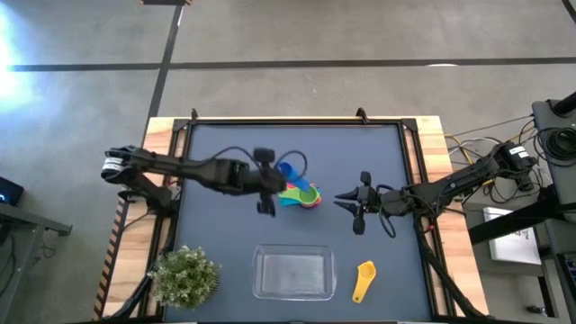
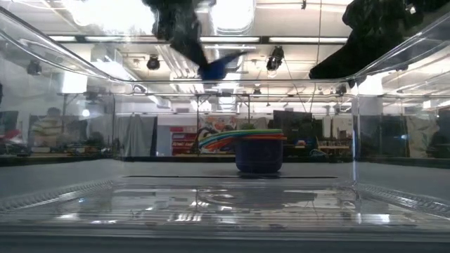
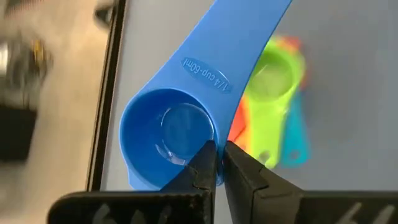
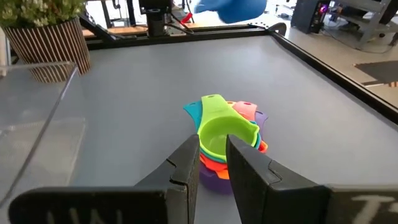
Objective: Nest measuring cups in basket
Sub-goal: Stack the blue measuring cup on top of the green measuring cup
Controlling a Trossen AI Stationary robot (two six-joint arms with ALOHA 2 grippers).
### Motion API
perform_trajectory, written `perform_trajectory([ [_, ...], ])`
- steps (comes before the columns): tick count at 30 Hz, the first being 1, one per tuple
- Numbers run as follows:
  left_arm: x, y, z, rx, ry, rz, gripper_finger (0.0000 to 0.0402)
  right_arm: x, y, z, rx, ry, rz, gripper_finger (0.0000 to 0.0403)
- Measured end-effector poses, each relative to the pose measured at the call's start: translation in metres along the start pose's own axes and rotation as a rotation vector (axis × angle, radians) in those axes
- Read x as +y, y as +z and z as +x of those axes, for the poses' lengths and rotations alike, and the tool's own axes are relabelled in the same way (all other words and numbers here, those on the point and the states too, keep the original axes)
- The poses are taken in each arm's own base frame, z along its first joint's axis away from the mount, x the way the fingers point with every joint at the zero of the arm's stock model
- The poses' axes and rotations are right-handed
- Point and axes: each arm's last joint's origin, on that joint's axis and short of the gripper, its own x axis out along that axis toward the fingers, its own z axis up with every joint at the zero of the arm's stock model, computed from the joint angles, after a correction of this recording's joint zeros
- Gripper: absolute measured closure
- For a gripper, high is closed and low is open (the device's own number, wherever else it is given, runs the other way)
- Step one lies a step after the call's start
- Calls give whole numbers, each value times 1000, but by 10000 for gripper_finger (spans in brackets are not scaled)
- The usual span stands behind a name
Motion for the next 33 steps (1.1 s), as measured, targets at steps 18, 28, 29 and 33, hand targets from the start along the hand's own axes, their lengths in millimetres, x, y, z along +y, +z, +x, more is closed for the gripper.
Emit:
perform_trajectory([
  [18,-39,20,37,60,78,267,401,1,15,0,-121,110,308,284],
  [28,-46,29,33,44,134,351,402,-14,21,13,-123,38,429,229],
  [29,-47,29,32,42,141,358,402,-14,22,15,-119,47,431,226],
  [33,-49,31,31,35,145,385,402,-12,25,28,-81,71,431,219],
])
